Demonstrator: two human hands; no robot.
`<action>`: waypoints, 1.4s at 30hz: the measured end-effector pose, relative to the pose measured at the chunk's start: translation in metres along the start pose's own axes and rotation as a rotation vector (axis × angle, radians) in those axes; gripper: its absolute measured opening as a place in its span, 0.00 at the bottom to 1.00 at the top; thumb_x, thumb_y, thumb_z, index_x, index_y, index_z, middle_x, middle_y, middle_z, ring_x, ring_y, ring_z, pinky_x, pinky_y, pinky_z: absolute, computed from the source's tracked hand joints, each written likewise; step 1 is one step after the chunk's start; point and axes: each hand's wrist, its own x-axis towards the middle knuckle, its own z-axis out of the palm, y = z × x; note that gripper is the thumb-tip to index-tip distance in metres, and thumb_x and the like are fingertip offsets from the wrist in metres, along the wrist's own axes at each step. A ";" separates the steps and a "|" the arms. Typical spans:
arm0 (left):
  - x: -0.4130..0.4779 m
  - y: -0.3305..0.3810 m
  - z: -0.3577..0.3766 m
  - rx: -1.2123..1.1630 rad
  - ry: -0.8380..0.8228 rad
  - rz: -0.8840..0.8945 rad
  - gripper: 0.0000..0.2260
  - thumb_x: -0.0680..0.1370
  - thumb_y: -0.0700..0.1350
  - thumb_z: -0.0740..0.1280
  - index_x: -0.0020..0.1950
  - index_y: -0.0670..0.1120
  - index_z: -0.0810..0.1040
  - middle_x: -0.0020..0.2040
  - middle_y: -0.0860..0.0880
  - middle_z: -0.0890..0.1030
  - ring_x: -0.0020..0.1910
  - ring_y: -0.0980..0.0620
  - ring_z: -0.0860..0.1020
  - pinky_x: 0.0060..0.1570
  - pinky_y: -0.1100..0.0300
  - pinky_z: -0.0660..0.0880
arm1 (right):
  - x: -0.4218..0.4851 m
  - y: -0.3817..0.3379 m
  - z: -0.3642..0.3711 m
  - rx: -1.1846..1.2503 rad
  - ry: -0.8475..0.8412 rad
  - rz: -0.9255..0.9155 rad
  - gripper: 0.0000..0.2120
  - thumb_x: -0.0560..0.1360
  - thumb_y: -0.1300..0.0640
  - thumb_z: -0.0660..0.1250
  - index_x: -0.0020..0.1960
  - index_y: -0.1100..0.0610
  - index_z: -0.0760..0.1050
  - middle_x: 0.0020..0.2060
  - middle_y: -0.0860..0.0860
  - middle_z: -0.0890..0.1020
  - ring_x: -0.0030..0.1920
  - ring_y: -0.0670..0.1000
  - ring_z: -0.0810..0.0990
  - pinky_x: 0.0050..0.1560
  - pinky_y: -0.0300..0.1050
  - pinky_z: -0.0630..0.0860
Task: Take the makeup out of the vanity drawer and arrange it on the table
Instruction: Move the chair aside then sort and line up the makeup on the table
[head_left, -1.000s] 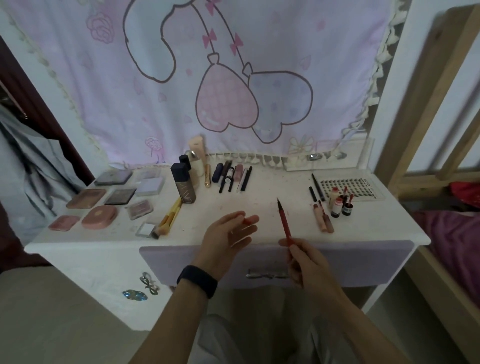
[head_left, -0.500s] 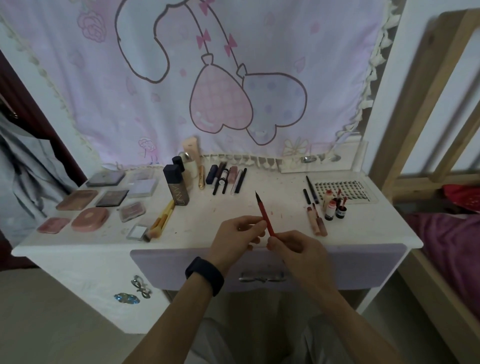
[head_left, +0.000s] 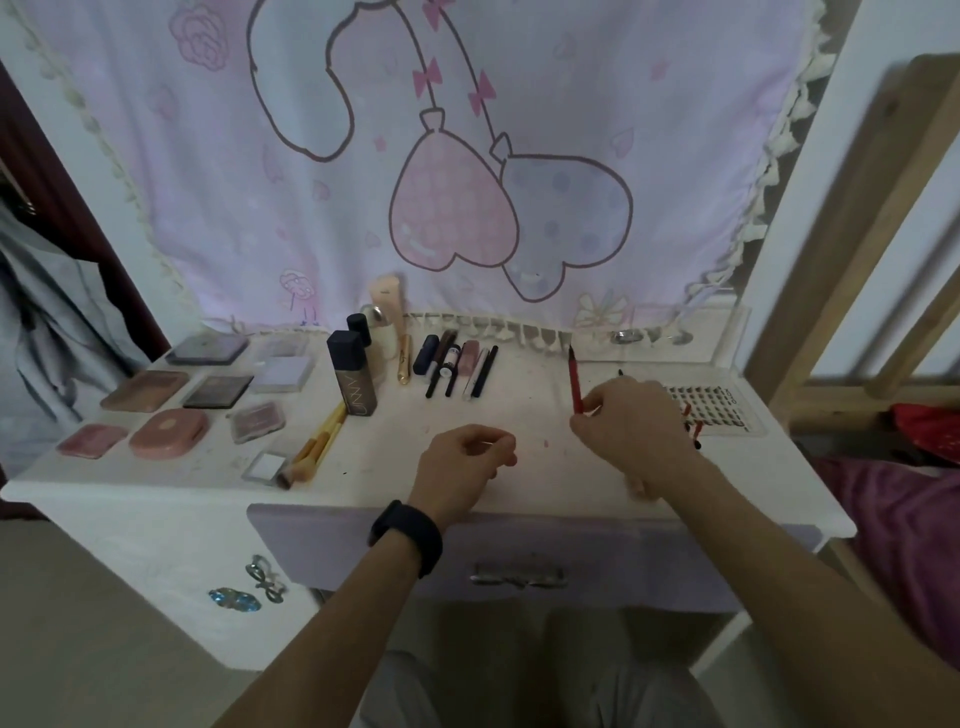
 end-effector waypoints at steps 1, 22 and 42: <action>0.002 -0.003 -0.001 -0.011 0.007 -0.014 0.03 0.79 0.53 0.68 0.49 0.56 0.81 0.40 0.62 0.84 0.41 0.60 0.81 0.39 0.69 0.72 | 0.015 0.000 -0.005 -0.064 -0.033 0.010 0.13 0.73 0.51 0.69 0.53 0.57 0.84 0.43 0.51 0.86 0.39 0.52 0.80 0.33 0.39 0.66; 0.038 0.009 0.010 -0.015 -0.013 -0.017 0.08 0.82 0.52 0.64 0.54 0.51 0.80 0.44 0.58 0.86 0.44 0.57 0.81 0.46 0.61 0.76 | 0.063 0.018 -0.035 -0.127 -0.065 -0.002 0.12 0.77 0.49 0.66 0.56 0.54 0.81 0.44 0.52 0.83 0.44 0.53 0.80 0.46 0.44 0.78; 0.125 0.035 0.114 0.437 0.009 -0.051 0.11 0.74 0.61 0.71 0.42 0.54 0.83 0.37 0.58 0.79 0.37 0.59 0.76 0.32 0.66 0.68 | -0.062 0.150 0.051 -0.063 0.474 0.255 0.15 0.74 0.49 0.60 0.54 0.54 0.80 0.47 0.53 0.83 0.46 0.57 0.78 0.43 0.49 0.70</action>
